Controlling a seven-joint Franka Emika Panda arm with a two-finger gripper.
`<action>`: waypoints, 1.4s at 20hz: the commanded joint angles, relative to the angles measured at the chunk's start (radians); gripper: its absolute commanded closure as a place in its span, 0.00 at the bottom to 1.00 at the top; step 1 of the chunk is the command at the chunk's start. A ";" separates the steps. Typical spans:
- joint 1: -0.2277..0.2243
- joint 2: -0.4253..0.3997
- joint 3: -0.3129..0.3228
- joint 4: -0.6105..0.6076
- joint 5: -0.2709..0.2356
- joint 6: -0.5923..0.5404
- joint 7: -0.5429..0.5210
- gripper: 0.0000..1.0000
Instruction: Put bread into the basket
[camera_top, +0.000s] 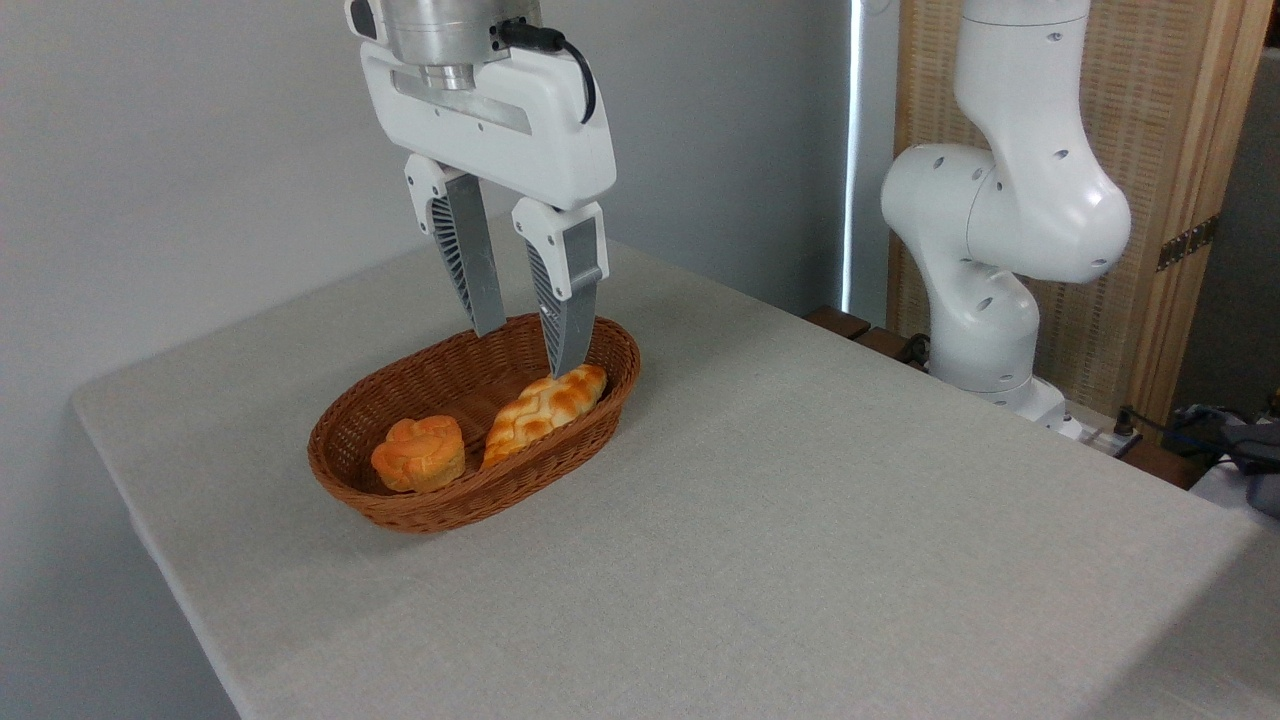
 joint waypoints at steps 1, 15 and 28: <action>-0.048 -0.006 0.028 -0.022 0.012 0.025 0.015 0.00; -0.148 0.006 0.118 -0.022 0.040 0.031 0.018 0.00; -0.139 0.015 0.127 -0.021 0.031 0.029 0.003 0.00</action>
